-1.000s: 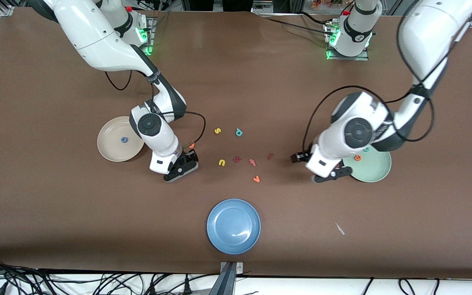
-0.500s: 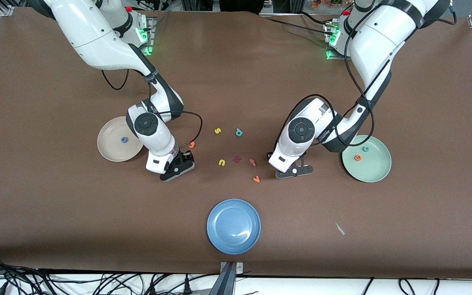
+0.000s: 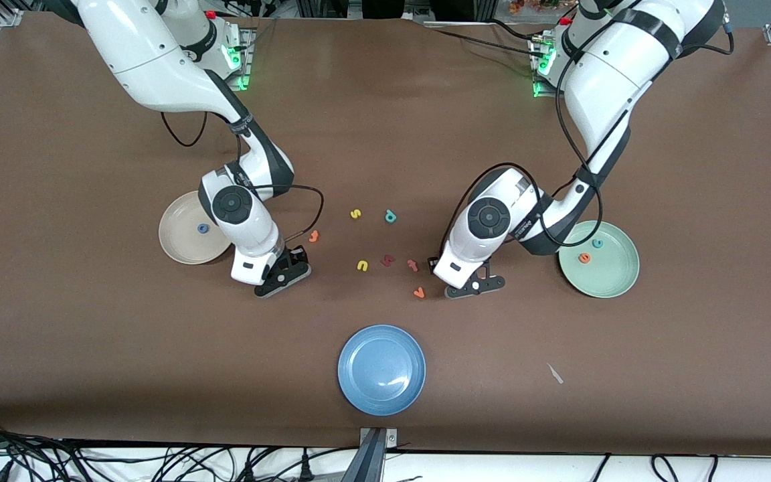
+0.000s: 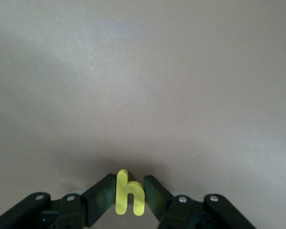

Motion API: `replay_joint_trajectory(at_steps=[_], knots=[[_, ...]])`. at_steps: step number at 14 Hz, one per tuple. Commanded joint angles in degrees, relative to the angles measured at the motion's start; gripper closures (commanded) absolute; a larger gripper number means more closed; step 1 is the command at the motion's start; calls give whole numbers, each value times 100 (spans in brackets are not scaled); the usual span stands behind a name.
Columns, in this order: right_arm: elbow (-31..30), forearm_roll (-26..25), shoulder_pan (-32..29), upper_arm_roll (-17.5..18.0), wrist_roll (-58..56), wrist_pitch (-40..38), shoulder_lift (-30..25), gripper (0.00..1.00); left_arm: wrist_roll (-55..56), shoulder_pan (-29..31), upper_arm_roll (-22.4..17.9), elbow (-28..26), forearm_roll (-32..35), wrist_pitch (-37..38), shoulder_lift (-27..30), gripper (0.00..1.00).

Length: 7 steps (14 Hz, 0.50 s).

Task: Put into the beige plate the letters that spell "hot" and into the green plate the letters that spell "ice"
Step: 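Grasp the yellow h with the right gripper while the left gripper releases c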

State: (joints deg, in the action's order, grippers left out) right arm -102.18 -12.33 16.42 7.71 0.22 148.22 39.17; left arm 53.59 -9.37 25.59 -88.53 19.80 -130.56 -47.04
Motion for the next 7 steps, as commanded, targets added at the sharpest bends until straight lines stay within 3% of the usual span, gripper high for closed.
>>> replay_joint_trajectory(at_steps=[1, 3, 7], knots=[[-267, 12, -191, 2, -478, -783, -777, 92, 38, -135, -37, 99, -108, 92, -68, 32], [-486, 20, -411, -7, -951, -1171, -1225, 92, 38, -170, -37, 12, -108, 92, -77, 32], [-1459, 20, -508, -454, -1630, -1234, -2139, 91, 38, -179, -37, -67, -108, 179, -121, 34]])
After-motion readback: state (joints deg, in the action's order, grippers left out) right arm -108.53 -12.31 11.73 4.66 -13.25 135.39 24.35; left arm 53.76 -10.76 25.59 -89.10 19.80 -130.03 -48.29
